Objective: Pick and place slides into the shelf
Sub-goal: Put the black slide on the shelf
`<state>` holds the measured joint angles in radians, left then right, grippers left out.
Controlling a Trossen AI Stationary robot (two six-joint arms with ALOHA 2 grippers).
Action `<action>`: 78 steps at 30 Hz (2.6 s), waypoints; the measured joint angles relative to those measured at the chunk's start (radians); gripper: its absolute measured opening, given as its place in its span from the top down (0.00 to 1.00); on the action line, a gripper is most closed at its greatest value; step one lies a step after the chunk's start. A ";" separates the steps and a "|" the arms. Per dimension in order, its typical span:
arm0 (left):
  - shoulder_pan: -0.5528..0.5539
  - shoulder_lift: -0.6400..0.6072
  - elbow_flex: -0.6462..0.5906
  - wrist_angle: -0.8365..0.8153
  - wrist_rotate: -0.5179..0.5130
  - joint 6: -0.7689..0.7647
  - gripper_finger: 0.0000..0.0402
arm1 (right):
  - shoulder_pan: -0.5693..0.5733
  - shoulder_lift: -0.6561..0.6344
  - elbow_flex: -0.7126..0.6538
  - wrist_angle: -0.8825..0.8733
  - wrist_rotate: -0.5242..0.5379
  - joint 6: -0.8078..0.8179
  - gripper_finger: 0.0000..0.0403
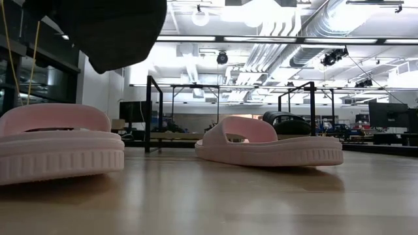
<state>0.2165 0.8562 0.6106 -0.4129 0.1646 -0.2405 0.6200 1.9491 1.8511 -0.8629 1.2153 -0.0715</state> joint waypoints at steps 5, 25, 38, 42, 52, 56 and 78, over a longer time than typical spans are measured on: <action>0.000 0.003 0.027 -0.013 -0.011 0.000 0.99 | 0.003 0.000 0.000 0.133 -0.094 -0.113 0.71; 0.000 0.047 0.213 -0.095 -0.087 0.027 0.99 | 0.031 0.035 -0.001 0.272 -0.083 -0.361 0.71; 0.000 0.137 0.306 -0.097 -0.092 0.053 0.99 | 0.032 0.035 -0.001 0.276 -0.122 -0.382 0.71; 0.000 0.155 0.343 -0.113 -0.099 0.057 0.99 | 0.035 0.035 -0.001 0.275 -0.124 -0.382 0.71; 0.000 0.162 0.365 -0.114 -0.098 0.053 0.99 | 0.037 0.035 -0.001 0.268 -0.119 -0.383 0.71; 0.000 0.170 0.365 -0.112 -0.089 0.050 0.99 | 0.037 0.035 -0.001 0.268 -0.119 -0.382 0.71; -0.001 0.198 0.364 -0.055 -0.024 0.024 0.99 | 0.034 0.036 -0.001 0.230 -0.114 -0.357 0.71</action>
<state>0.2157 1.0545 0.9750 -0.4680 0.1403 -0.2168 0.6536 1.9850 1.8503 -0.6329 1.1014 -0.4287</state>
